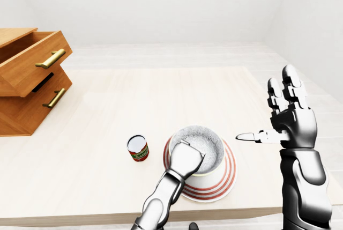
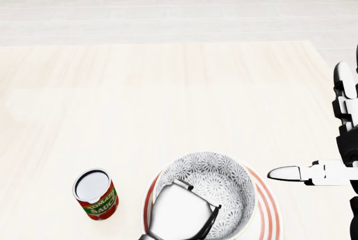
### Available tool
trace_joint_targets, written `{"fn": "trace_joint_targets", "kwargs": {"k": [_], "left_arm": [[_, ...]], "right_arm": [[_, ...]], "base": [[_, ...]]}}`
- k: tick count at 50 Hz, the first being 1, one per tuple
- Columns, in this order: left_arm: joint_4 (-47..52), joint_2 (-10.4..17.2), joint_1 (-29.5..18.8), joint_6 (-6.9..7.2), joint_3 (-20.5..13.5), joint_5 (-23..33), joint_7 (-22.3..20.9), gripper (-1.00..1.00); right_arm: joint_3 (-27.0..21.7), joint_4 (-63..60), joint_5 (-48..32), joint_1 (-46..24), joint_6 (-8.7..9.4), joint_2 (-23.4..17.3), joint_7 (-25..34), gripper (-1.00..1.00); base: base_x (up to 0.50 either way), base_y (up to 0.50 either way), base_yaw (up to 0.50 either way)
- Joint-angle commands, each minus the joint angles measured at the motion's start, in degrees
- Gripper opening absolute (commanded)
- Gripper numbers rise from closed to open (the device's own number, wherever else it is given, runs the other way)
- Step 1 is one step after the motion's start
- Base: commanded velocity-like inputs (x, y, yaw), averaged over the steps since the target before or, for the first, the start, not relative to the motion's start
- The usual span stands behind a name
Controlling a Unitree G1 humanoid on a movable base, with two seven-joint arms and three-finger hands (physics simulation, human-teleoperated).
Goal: Put the bowl on the plate.
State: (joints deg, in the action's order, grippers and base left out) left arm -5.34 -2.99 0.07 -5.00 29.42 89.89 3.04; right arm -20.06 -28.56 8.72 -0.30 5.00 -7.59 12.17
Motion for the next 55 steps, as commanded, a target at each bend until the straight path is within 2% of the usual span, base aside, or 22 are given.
{"fn": "trace_joint_targets", "kwargs": {"k": [1, 36, 55], "left_arm": [[0.74, -0.44, 0.50, 0.00, -1.22, -1.73, 1.58, -1.00], [-2.17, -0.26, 0.50, 0.00, -1.28, -1.62, 3.74, -1.00], [-1.52, -0.26, 0.53, 0.00, -1.59, -1.98, 3.12, -1.00]], "right_arm": [[-0.18, -0.14, 0.18, 0.34, 0.00, 0.07, 0.14, 1.00], [-0.17, 0.65, 0.31, 0.31, 0.00, 0.03, 0.16, 1.00], [-0.54, 0.44, 0.60, 0.13, 0.00, -0.20, -0.07, 1.00]], "base": [[0.00, 0.00, 0.00], [0.00, 0.00, 0.00], [0.00, 0.00, 0.00]]}}
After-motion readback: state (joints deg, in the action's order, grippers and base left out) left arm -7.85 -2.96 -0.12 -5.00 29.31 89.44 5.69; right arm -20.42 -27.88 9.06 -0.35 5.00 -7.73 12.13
